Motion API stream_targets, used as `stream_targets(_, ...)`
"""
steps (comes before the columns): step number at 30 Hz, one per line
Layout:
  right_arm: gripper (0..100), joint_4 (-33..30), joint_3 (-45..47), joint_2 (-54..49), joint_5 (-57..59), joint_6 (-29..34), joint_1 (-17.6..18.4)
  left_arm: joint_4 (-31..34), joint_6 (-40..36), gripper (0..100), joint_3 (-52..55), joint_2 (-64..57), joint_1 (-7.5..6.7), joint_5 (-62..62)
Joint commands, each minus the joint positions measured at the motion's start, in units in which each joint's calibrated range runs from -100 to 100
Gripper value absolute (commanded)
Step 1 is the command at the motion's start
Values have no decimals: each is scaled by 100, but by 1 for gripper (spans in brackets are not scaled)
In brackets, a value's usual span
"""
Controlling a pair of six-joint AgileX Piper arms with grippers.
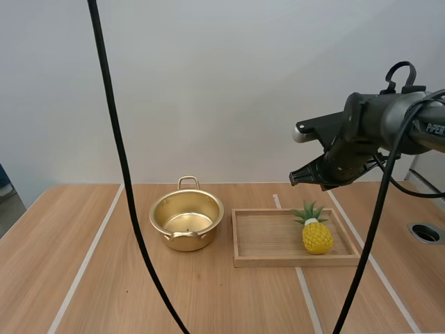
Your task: Open the pot, put the pineapple inside, and close it
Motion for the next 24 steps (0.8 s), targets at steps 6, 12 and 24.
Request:
stream_targets(6,0,0,-33,469,530,44,-24,-38,-44,0,-51,-40,0,-201)
stream_targets(12,0,215,-33,725,724,44,-24,-38,-44,0,-51,-40,0,-201)
stream_targets(24,100,167,-33,770,689,44,-24,-38,-44,0,-51,-40,0,-201)
